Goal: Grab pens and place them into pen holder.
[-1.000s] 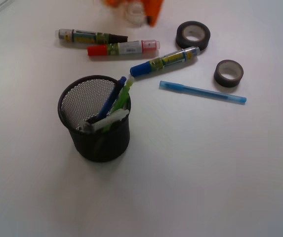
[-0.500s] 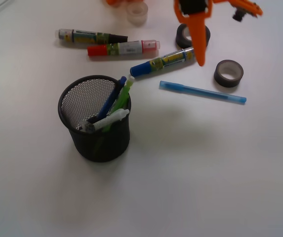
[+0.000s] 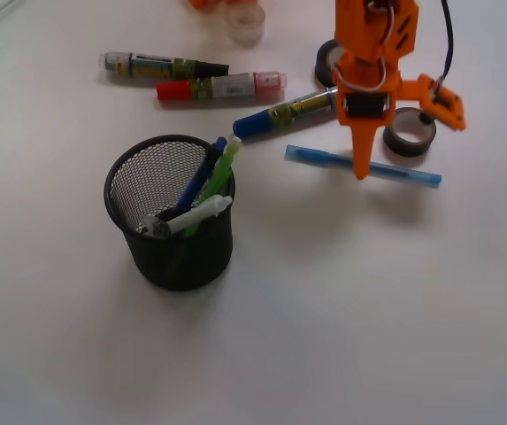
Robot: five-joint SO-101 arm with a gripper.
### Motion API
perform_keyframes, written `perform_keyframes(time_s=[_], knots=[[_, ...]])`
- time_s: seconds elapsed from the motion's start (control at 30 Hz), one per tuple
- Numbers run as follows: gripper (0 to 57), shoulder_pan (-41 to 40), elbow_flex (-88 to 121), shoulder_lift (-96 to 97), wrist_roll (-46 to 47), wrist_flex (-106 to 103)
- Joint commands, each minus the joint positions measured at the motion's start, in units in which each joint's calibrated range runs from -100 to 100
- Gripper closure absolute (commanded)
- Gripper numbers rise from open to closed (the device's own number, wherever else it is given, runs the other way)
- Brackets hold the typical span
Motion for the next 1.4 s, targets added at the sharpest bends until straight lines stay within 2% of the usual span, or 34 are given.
perform_keyframes(time_s=[0.0, 0.1, 0.3, 0.43, 0.63, 0.93, 1.13, 1.37], knots=[[37.1, 0.82, -10.16, 5.37, 0.24, 5.31], [37.8, 1.12, -15.24, 10.3, 0.29, 8.37], [53.2, 2.01, -20.13, 18.2, 0.2, 12.31], [57.2, 3.06, -19.95, 20.58, -0.49, 14.14], [57.1, 3.36, -21.3, 13.02, -0.73, 17.38], [57.1, 9.27, -10.89, -22.6, -1.9, 16.51], [57.1, 15.25, 3.33, -41.38, -3.86, -3.53], [57.1, 19.96, 17.1, -51.5, -10.01, -35.99]])
